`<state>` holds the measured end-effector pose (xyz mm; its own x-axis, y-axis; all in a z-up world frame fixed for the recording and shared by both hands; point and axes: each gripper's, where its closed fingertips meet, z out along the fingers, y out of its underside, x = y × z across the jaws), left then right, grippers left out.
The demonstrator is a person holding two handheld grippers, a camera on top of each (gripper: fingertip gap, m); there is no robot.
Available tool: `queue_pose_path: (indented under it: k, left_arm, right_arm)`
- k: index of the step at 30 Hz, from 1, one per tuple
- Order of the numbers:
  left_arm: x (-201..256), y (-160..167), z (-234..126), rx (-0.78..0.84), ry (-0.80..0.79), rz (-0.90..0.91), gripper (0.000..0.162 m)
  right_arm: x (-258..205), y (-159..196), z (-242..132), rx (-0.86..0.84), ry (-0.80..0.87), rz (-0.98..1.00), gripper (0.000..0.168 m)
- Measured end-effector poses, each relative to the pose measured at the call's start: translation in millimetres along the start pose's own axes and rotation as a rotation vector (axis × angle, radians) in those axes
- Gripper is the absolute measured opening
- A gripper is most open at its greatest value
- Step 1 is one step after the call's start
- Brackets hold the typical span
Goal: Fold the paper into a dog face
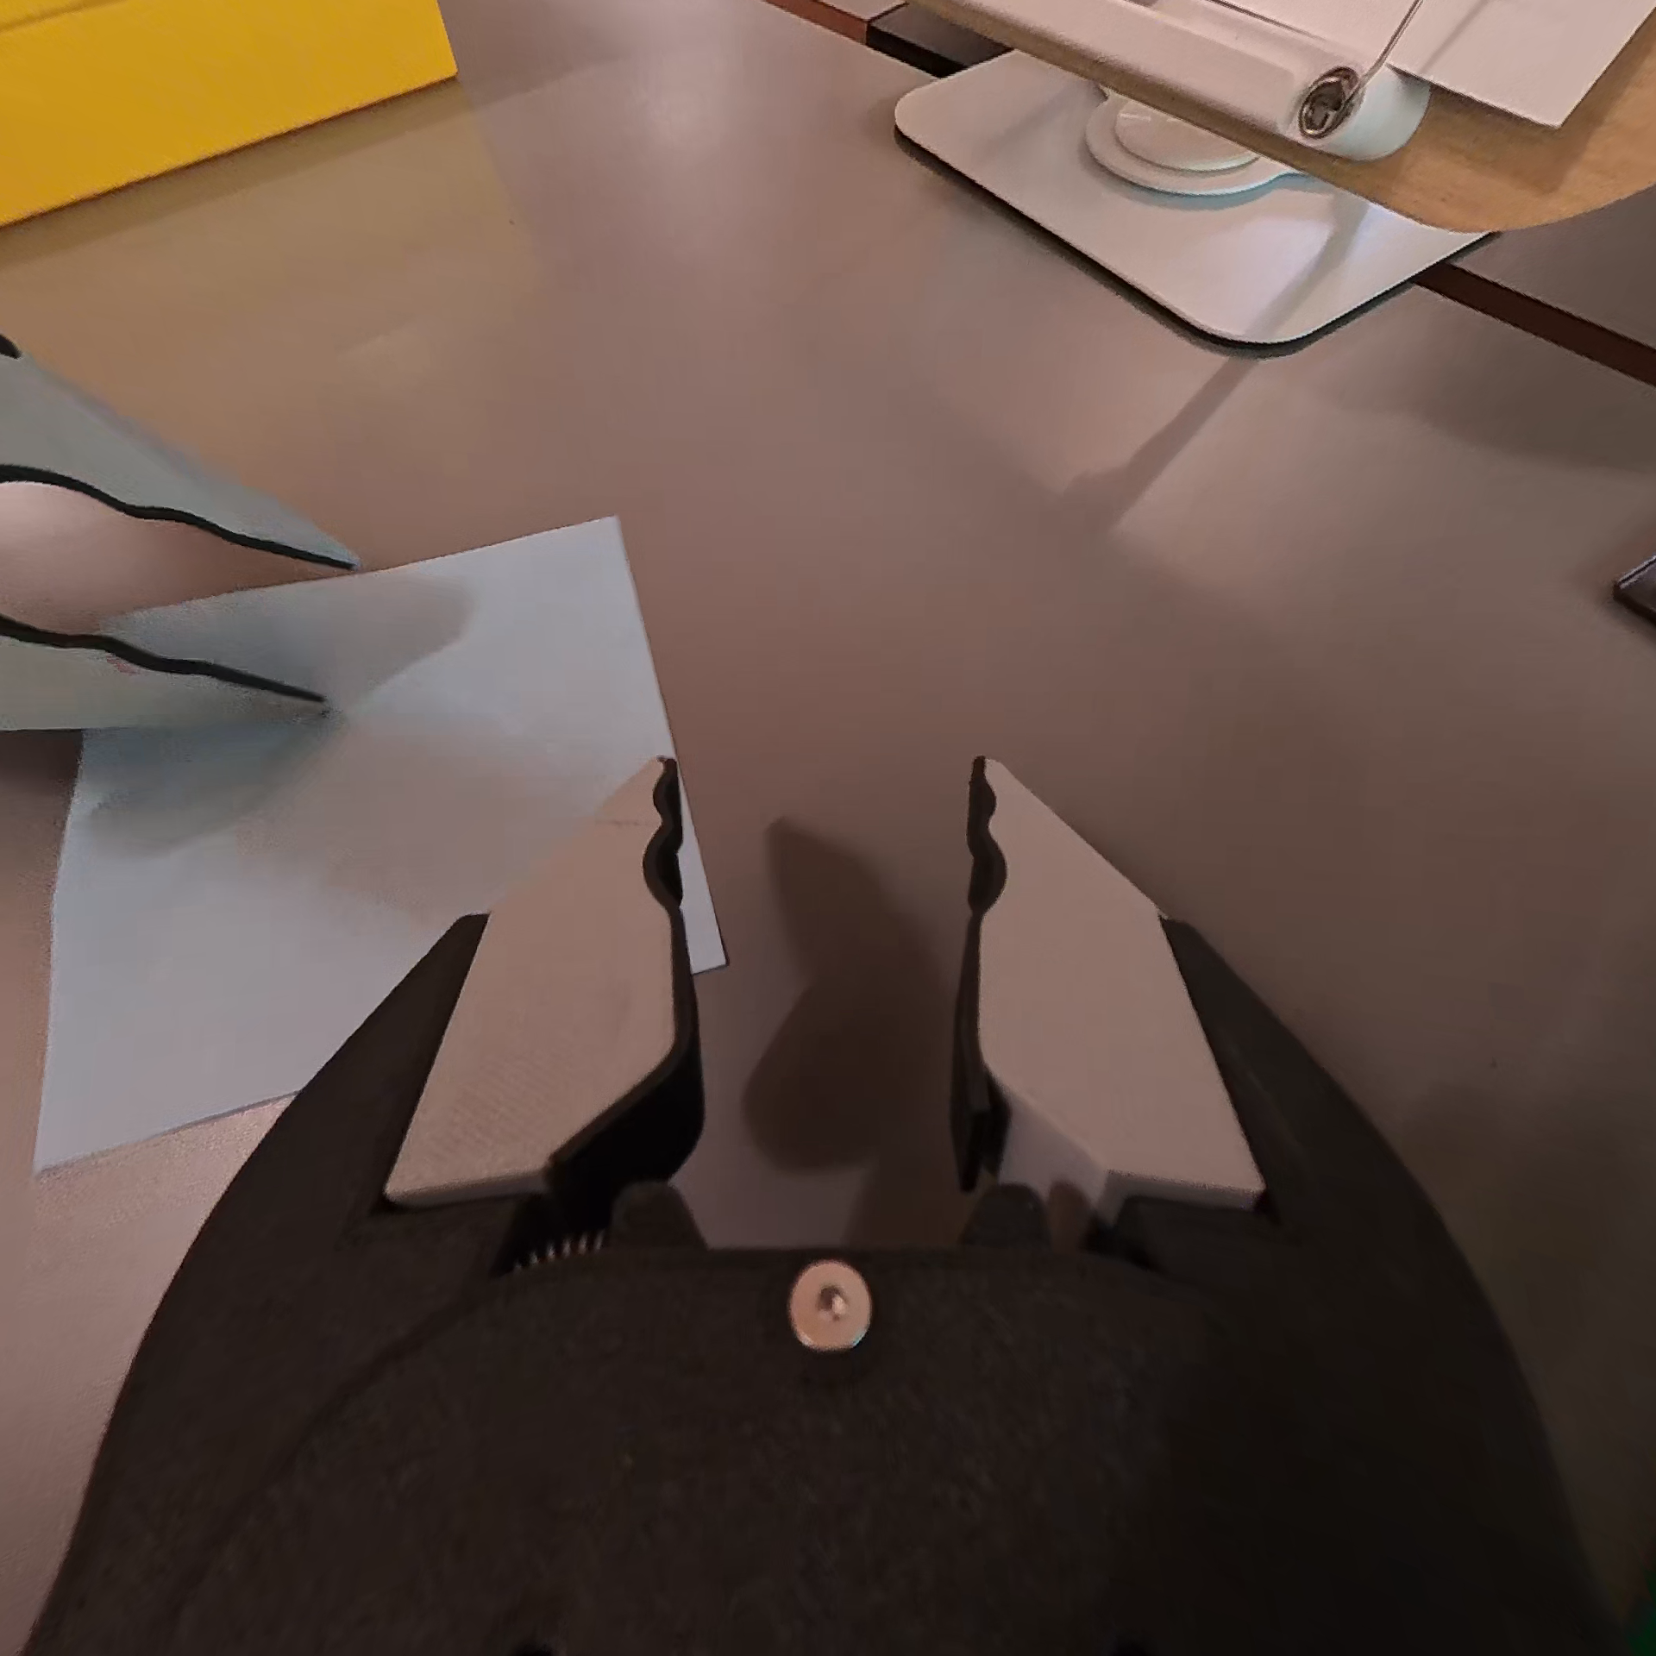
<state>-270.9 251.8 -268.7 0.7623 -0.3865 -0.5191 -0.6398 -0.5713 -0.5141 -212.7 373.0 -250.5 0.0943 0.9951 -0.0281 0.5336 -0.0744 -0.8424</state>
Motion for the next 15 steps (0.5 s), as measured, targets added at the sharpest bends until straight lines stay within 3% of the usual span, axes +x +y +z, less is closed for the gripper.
queue_pose_path:
  k: [1,5,11,15]
  left_arm:
    - [-2.7,-1.9,3.3,0.003,-0.018,0.073,0.029]
    - [-29.6,-6.4,20.7,-0.002,-0.096,0.154,0.037]
    - [-62.5,-22.8,26.8,0.253,-0.09,-0.104,0.041]
    - [-74.5,-12.0,26.3,0.292,-0.12,-0.193,0.038]
  right_arm:
    - [-1.1,-0.3,0.1,0.002,-0.003,0.001,0.061]
    - [-3.9,-3.0,-1.8,0.023,0.004,-0.025,0.059]
    - [-1.6,-9.7,3.0,0.042,-0.089,0.02,0.063]
    - [0.2,-16.5,11.0,0.053,-0.108,-0.06,0.064]
